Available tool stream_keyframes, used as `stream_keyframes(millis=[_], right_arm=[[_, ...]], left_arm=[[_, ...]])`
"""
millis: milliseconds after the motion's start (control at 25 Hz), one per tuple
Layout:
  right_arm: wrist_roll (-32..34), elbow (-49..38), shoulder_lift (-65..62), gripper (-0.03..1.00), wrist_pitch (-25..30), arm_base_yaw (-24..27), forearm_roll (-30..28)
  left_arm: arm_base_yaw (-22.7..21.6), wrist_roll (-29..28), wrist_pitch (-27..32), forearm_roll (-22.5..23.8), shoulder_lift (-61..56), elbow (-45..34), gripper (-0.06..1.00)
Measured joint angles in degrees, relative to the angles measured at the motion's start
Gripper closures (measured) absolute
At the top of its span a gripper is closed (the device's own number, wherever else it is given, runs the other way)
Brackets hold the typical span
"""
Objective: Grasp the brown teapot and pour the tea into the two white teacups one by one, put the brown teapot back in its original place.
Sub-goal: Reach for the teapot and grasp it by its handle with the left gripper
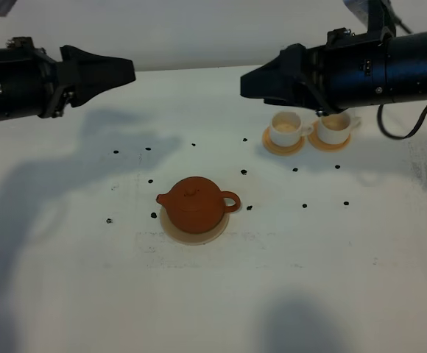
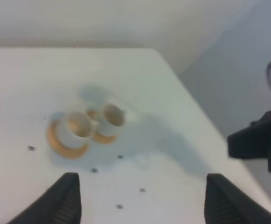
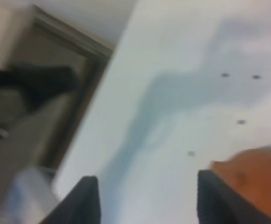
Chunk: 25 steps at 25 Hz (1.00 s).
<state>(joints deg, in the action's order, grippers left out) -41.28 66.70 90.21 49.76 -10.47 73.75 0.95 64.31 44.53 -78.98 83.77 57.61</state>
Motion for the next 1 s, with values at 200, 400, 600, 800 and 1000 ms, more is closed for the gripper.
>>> stream_keyframes(millis=[200,400,600,800,1000], right_arm=[[7.4,6.3,0.0,0.53,0.4,0.0,-11.9],[14.8,11.1,-0.1,0.53,4.8,0.0,-23.2],[21.9,12.2,-4.8,0.54,8.5,0.0,-37.8],[28.6,12.2,-15.7,0.54,12.9,0.0,-50.5],[33.4,12.3,-28.3,0.54,19.5,0.0,-59.6]], left_arm=[[0.0,0.0,-3.7,7.4,-3.9,0.0,0.37],[0.0,-3.0,-5.6,15.7,-7.9,0.0,0.37],[0.0,-9.5,-6.3,26.5,-11.2,0.0,0.37],[0.0,-16.2,-5.7,34.5,-12.5,0.0,0.41],[0.0,-21.9,-5.7,39.0,-11.8,0.0,0.45]])
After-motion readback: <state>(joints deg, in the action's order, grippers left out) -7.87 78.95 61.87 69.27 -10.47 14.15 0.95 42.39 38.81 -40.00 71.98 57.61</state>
